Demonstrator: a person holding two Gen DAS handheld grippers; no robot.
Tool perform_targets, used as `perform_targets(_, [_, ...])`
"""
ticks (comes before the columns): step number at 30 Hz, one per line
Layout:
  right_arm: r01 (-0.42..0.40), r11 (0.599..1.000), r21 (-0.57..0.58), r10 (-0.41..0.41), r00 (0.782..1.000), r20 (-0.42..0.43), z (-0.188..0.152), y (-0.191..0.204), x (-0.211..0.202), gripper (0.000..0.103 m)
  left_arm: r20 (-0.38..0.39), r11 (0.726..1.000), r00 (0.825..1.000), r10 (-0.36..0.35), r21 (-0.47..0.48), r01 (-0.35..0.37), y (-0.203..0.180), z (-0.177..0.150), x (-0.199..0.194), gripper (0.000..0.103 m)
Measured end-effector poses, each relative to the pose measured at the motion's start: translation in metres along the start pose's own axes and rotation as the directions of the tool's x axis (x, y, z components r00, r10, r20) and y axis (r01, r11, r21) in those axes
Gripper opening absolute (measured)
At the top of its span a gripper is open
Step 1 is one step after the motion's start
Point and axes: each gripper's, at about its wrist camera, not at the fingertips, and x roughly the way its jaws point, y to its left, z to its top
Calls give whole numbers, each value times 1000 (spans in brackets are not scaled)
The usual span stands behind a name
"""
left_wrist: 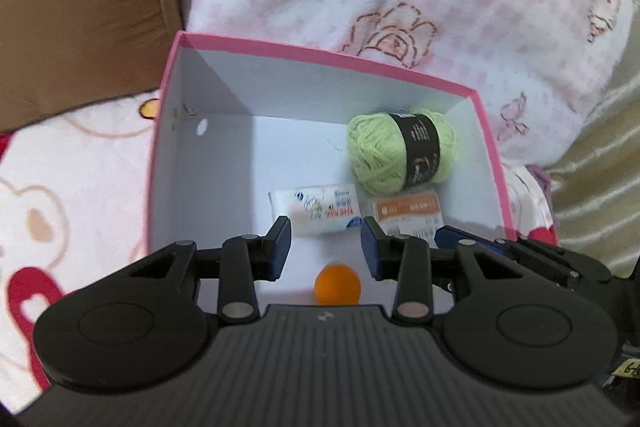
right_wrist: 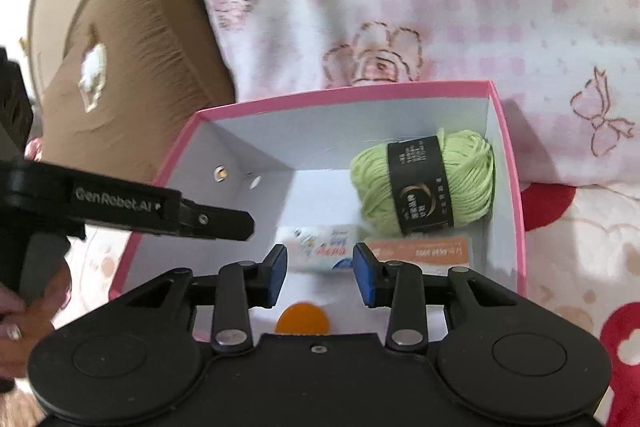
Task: Organize objects
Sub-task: 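Lower the sponge into the pink box and open the left tool, then withdraw the left tool up and away from the pink box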
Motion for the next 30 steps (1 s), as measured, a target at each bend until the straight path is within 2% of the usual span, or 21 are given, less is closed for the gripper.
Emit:
perform_targets(6, [8,998,-68,-10,1000,-27,-21,18,-22,44,-2,1000,1000,13,24,-13,-8,-12,-33,37])
perform_targets(13, [14,993,-117,-19,999,-43,-24,32,-53,52,-7,999,999,36,30,-36,-17,-26,-68,39])
perform_targets(17, [15,992,-125,-19,999,-31,-26,35,-76,62,-25,998,999,37,57,-35,-25,-31,-85,40])
perform_targets(26, [12,983,-184,-19,999,-31,-27,54,-121,74,-14,995,999,49,88,-48,-40,-50,-125,43])
perform_targets(30, [15,976,-219,-21,999,-26,-31,67,-139,84,-24,994,999,47,99,-44,-47,-61,-138,48])
